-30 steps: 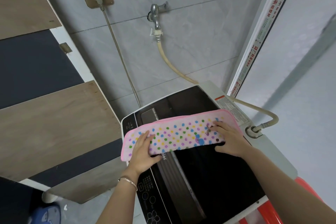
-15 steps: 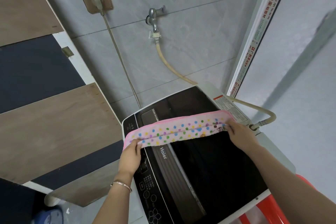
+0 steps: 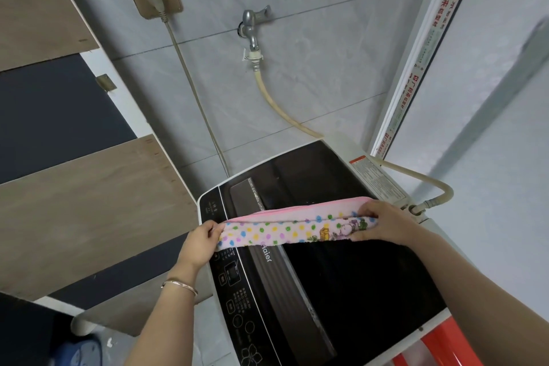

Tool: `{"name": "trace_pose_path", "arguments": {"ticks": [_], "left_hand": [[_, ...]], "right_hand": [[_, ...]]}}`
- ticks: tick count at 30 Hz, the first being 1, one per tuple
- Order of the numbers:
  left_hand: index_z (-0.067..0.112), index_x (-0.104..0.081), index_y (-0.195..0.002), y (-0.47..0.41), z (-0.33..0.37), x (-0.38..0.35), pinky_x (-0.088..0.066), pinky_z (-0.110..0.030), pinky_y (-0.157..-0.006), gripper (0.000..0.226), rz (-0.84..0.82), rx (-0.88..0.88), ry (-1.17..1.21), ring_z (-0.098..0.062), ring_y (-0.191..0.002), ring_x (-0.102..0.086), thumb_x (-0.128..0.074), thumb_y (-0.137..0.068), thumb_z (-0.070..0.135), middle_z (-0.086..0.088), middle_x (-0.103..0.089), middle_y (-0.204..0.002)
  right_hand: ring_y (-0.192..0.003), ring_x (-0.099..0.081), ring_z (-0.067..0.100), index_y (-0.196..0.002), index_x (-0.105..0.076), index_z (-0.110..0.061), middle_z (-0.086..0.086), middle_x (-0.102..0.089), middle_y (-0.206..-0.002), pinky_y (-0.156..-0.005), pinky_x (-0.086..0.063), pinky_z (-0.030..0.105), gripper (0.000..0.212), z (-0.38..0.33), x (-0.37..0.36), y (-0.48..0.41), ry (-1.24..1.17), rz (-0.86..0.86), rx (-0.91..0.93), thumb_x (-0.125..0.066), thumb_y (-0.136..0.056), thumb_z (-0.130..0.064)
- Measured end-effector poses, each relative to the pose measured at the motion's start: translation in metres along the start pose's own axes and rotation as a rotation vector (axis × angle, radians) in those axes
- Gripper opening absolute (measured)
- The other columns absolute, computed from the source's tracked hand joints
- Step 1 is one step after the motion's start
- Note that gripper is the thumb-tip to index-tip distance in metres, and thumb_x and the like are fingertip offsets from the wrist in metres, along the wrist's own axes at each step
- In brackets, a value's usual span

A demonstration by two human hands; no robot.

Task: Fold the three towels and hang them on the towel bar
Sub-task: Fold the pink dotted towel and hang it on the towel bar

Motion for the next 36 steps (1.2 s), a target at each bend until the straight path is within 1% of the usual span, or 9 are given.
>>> {"name": "trace_pose_path", "arguments": {"ticks": [4,7,10,12,21,27,30,33,36], "left_hand": [[0.013,-0.052,-0.076,-0.002,-0.001,0.0,-0.037,-0.027,-0.057,0.029,-0.026,0.013,-0.009,-0.02,-0.068,-0.052,-0.045,-0.097,0.032,-0.003,-0.057,-0.068],[0.014,-0.05,-0.075,-0.004,-0.001,0.001,-0.036,-0.029,-0.056,0.029,-0.041,0.019,0.0,-0.02,-0.066,-0.051,-0.044,-0.097,0.03,-0.003,-0.054,-0.066],[0.015,-0.05,-0.077,-0.007,-0.002,0.001,-0.036,-0.031,-0.056,0.03,-0.051,0.034,-0.032,-0.021,-0.065,-0.051,-0.04,-0.098,0.033,-0.002,-0.053,-0.065],[0.015,-0.05,-0.077,-0.008,-0.002,0.001,-0.037,-0.031,-0.058,0.031,-0.056,0.047,-0.037,-0.024,-0.067,-0.052,-0.039,-0.098,0.035,-0.002,-0.053,-0.064],[0.014,-0.056,-0.073,-0.022,-0.004,0.004,-0.04,-0.03,-0.061,0.037,-0.022,0.137,-0.128,-0.026,-0.075,-0.058,-0.053,-0.089,0.048,-0.005,-0.06,-0.07],[0.009,-0.063,-0.089,-0.023,-0.016,0.001,-0.045,-0.033,-0.069,0.048,0.095,0.208,-0.256,-0.034,-0.088,-0.061,-0.044,-0.091,0.053,-0.015,-0.068,-0.088],[0.007,-0.061,-0.1,-0.02,-0.024,-0.001,-0.041,-0.032,-0.068,0.047,0.121,0.253,-0.263,-0.037,-0.093,-0.061,-0.039,-0.095,0.049,-0.018,-0.068,-0.095],[0.009,-0.06,-0.106,-0.018,-0.027,-0.002,-0.04,-0.032,-0.068,0.047,0.141,0.287,-0.229,-0.038,-0.096,-0.06,-0.035,-0.096,0.048,-0.019,-0.067,-0.098],[0.008,-0.06,-0.107,-0.017,-0.028,-0.003,-0.039,-0.033,-0.071,0.051,0.157,0.307,-0.226,-0.039,-0.099,-0.059,-0.031,-0.097,0.048,-0.02,-0.065,-0.105]], "right_hand": [[-0.106,-0.047,0.012,-0.103,-0.06,-0.028,-0.011,-0.048,-0.106,-0.087,-0.032,0.024,0.034,-0.001,-0.003,-0.001,0.055,-0.028,0.09,-0.071,-0.076,-0.044],[-0.095,-0.054,0.017,-0.11,-0.063,-0.018,-0.003,-0.058,-0.099,-0.081,-0.037,0.027,0.03,0.003,0.005,-0.005,-0.118,0.07,-0.032,-0.06,-0.087,-0.037],[-0.085,-0.056,0.018,-0.089,-0.06,-0.02,-0.005,-0.058,-0.081,-0.069,-0.039,0.025,0.018,0.002,0.013,-0.01,-0.102,0.135,-0.095,-0.049,-0.093,-0.035],[-0.082,-0.055,0.017,-0.083,-0.056,-0.02,-0.005,-0.055,-0.075,-0.066,-0.038,0.024,0.025,-0.001,0.014,-0.017,-0.042,0.168,-0.139,-0.043,-0.096,-0.038],[-0.081,-0.055,0.017,-0.095,-0.053,-0.018,0.001,-0.057,-0.084,-0.071,-0.046,0.03,0.029,-0.005,0.011,-0.035,0.097,0.244,-0.31,-0.039,-0.096,-0.043],[-0.08,-0.051,0.018,-0.105,-0.048,-0.013,0.005,-0.055,-0.09,-0.067,-0.042,0.032,0.032,-0.005,0.011,-0.031,0.002,0.363,-0.4,-0.05,-0.092,-0.042],[-0.093,-0.056,0.025,-0.112,-0.046,-0.009,0.011,-0.058,-0.106,-0.075,-0.047,0.037,0.044,-0.003,0.01,-0.029,-0.014,0.42,-0.443,-0.056,-0.088,-0.044],[-0.104,-0.057,0.03,-0.115,-0.046,-0.005,0.014,-0.058,-0.114,-0.082,-0.048,0.039,0.049,-0.005,0.009,-0.027,0.01,0.445,-0.484,-0.053,-0.088,-0.046],[-0.105,-0.057,0.031,-0.115,-0.047,-0.002,0.016,-0.058,-0.114,-0.079,-0.047,0.04,0.053,-0.008,0.006,-0.022,0.058,0.466,-0.549,-0.046,-0.091,-0.05]]}}
Point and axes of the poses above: each hand's wrist, its own y-axis away from the middle knuckle, its own x-axis out of the back of the hand, z = x × y, the point moved 4 cm from there along -y, towards the middle knuckle
